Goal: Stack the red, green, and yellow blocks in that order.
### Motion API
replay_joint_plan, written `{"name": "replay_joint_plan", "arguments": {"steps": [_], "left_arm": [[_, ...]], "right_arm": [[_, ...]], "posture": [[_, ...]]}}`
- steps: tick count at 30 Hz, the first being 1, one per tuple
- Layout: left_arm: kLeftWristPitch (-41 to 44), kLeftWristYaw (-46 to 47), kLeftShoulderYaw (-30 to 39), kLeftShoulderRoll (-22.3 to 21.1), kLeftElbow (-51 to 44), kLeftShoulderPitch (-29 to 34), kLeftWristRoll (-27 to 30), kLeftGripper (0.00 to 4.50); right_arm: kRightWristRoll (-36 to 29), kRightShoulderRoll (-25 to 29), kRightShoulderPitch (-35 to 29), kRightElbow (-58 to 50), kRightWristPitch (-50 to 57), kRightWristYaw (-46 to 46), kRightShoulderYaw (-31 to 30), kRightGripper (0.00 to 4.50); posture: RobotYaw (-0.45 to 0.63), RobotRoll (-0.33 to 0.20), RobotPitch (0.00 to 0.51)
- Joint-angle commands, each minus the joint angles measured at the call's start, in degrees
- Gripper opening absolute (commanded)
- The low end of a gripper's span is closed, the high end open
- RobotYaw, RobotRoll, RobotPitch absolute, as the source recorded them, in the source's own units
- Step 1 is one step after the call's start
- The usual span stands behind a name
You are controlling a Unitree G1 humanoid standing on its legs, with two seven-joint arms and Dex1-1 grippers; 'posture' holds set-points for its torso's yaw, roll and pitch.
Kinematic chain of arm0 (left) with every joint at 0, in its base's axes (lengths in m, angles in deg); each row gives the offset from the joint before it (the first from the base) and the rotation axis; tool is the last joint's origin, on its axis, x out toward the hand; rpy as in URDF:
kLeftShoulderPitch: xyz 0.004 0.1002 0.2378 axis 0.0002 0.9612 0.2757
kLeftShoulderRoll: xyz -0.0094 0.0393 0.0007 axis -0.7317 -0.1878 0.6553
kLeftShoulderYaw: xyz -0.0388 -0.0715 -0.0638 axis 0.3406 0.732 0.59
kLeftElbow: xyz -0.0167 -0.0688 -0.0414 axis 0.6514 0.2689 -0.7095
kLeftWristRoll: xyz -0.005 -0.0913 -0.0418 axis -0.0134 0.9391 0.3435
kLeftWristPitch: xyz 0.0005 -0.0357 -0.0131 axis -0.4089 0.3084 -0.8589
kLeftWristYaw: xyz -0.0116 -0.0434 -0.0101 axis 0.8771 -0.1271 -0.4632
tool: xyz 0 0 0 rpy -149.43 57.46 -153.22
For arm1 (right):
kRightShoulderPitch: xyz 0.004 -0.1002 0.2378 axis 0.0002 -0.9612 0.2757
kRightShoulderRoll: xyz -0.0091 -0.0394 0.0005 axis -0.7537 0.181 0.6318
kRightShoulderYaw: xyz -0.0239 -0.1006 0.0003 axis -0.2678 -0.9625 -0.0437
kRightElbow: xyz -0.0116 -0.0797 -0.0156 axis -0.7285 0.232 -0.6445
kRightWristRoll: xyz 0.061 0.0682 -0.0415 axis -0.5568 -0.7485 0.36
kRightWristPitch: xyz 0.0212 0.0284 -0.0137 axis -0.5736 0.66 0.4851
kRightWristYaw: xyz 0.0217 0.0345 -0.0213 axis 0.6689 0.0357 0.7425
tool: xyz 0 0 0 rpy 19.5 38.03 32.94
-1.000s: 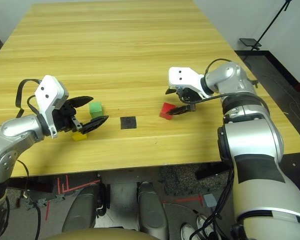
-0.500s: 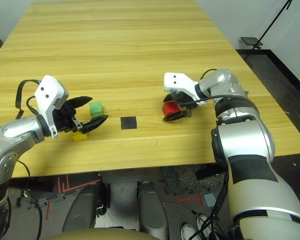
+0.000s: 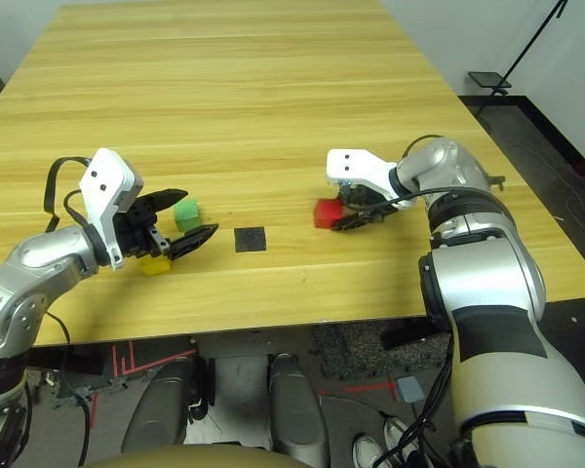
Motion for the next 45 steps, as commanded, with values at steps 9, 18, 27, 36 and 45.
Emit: {"name": "replay_joint_plan", "arguments": {"steps": [9, 18, 27, 36, 45], "left_arm": [[-0.67, 1.34, -0.70, 1.13, -0.47, 1.24, -1.10, 4.50], [0.78, 0.50, -0.20, -1.61, -0.62, -0.19, -1.34, 4.50], [-3.01, -5.97, -1.39, -8.01, 7.40, -5.13, -4.40, 4.50], [-11.35, -9.49, -5.09, -8.61, 18.58, -9.19, -11.98, 4.50], [-14.43, -10.54, -5.31, -6.79, 22.18, -11.26, -14.76, 4.50]], "right_arm": [[-4.24, -3.90, 2.97, -3.40, 0.66, 7.21, 1.71, 2.03], [-1.86, -10.35, 2.62, -10.73, 10.36, 8.47, -3.32, 2.03], [-3.21, -12.49, -0.25, -18.06, 16.00, 9.84, -5.50, 2.03], [-3.33, -12.85, -3.49, -25.31, 20.03, 11.72, -7.48, 2.03], [-2.96, -13.40, -4.41, -27.10, 21.11, 10.34, -8.47, 2.03]], "posture": [[0.46, -0.266, 0.116], [0.51, -0.270, 0.116], [0.54, -0.268, 0.122], [0.55, -0.273, 0.119], [0.56, -0.277, 0.122]]}}
